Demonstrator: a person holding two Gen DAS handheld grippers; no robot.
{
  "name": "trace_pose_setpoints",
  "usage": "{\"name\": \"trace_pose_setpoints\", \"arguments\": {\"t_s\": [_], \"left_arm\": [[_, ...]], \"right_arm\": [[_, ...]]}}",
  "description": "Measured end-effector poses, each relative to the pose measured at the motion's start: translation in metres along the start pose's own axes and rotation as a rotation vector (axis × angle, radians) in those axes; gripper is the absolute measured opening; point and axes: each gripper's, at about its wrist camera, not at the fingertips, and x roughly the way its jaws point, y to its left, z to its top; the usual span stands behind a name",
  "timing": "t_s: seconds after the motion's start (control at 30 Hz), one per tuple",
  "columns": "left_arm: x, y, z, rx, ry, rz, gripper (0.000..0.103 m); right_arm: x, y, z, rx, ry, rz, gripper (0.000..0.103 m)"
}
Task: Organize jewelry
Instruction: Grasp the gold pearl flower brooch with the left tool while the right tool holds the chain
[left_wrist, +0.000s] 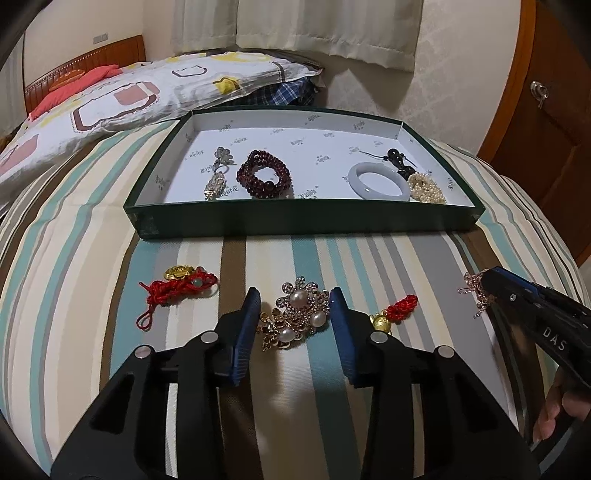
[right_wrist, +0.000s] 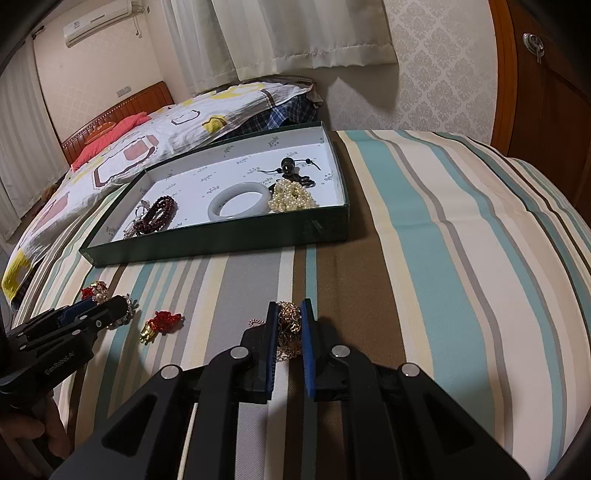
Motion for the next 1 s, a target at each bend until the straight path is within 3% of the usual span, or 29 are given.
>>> {"name": "trace_pose_setpoints", "arguments": {"t_s": [0.53, 0.63, 0.87, 1.0], "left_arm": [[-0.005, -0.003, 0.004, 0.043, -0.009, -0.007, 0.030], [-0.004, 0.001, 0.003, 0.017, 0.003, -0.012, 0.032], [0.001, 0.006, -0.004, -0.006, 0.029, -0.013, 0.052], [0.003, 0.006, -0.005, 0.003, 0.039, -0.020, 0.052]], "right_arm": [[0.000, 0.000, 0.000, -0.001, 0.000, -0.001, 0.013], [0.000, 0.000, 0.000, 0.000, 0.000, 0.000, 0.013], [0.001, 0.001, -0.001, -0.001, 0.002, 0.001, 0.013], [0.002, 0.002, -0.002, -0.002, 0.004, 0.002, 0.013]]}}
